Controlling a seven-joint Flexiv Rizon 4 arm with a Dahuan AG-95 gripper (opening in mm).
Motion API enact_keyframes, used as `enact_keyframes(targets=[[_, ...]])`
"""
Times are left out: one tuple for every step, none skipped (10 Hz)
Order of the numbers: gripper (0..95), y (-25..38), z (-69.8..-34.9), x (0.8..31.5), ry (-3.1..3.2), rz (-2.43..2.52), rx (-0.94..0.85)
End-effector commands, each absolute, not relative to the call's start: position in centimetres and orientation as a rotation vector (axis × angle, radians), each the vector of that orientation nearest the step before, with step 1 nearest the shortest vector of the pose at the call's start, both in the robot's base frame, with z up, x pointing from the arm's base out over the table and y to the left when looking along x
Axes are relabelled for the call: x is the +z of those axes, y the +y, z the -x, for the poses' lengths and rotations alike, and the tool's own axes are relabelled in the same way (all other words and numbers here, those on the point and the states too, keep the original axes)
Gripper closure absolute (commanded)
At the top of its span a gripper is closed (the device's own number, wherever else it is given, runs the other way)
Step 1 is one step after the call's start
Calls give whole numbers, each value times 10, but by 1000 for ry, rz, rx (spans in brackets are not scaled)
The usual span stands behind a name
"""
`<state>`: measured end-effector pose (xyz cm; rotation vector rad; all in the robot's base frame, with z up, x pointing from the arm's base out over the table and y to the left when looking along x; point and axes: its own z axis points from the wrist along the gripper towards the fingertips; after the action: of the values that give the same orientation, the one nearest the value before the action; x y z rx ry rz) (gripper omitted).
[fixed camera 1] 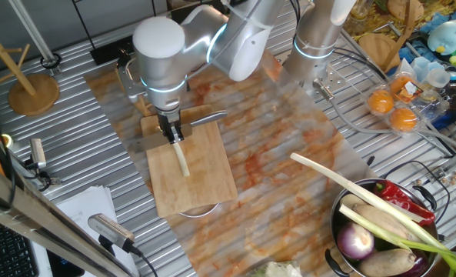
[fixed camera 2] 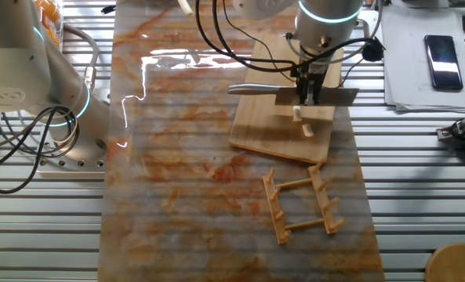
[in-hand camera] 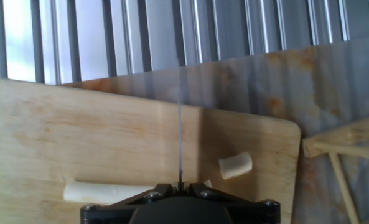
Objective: Chop the scallions
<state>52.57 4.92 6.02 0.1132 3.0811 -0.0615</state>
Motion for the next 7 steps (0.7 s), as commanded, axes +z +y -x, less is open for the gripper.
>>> enact_keyframes(targets=[[950, 49, -524, 62, 3089, -115, -65], [950, 46, -524, 60, 3085, -112, -62], [950, 46, -524, 59, 3084, -112, -58], [950, 46, -524, 59, 3084, -112, -56], [950, 46, -524, 59, 3084, -114, -53], [950, 46, -524, 59, 3083, -115, -45], [950, 46, -524, 59, 3083, -115, -44]])
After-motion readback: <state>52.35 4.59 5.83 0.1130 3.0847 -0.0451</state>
